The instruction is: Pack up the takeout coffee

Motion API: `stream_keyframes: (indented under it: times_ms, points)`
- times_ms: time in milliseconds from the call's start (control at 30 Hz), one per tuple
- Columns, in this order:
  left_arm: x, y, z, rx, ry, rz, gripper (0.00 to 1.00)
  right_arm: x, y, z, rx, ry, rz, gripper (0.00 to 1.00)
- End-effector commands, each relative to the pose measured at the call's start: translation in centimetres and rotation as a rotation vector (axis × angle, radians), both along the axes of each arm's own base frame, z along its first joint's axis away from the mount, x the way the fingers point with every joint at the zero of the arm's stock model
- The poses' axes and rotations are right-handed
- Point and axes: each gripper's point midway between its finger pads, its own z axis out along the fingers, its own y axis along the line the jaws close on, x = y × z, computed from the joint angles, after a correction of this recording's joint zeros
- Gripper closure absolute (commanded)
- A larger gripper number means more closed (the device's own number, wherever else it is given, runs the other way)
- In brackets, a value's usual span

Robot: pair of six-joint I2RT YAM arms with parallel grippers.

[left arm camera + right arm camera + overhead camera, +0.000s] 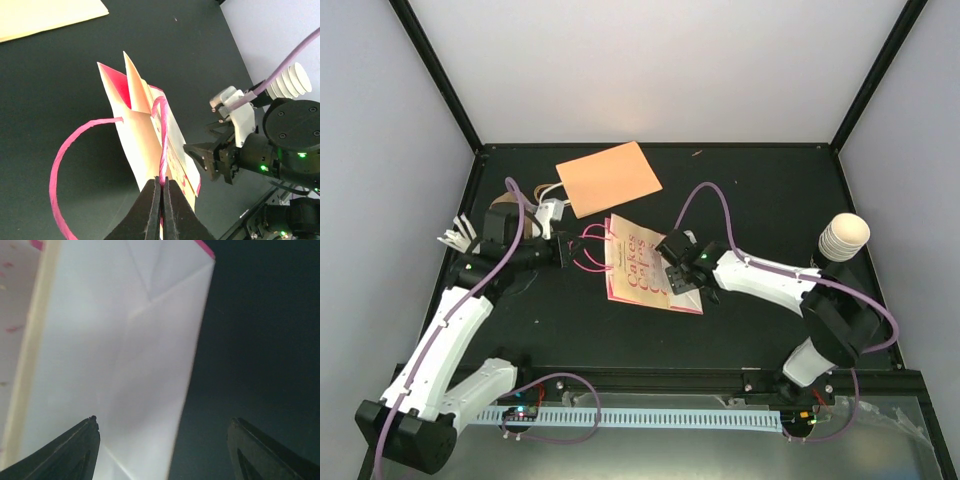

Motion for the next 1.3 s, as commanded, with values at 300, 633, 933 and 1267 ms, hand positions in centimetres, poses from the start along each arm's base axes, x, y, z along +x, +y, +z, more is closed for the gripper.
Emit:
stream_keyframes:
  times_ms: [300, 633, 933, 1267]
  points:
    - [0.2, 1.7, 2.0, 0.055, -0.084, 0.073, 0.98, 0.5, -5.5, 2.7, -0.020, -0.091, -0.115, 0.31]
    - [-0.2, 1.0, 2.9, 0.011, -0.096, 0.041, 0.98, -0.6, -1.6, 4.2, 0.229, -0.015, -0.005, 0.31]
    - [-0.6, 0.1, 4.0, -0.050, -0.110, 0.002, 0.98, -2.0, 1.5, 5.9, 0.294, 0.009, 0.071, 0.30]
    - [-0.6, -0.3, 4.3, -0.075, -0.109, -0.011, 0.98, -4.9, 2.8, 5.8, 0.297, 0.026, 0.128, 0.27]
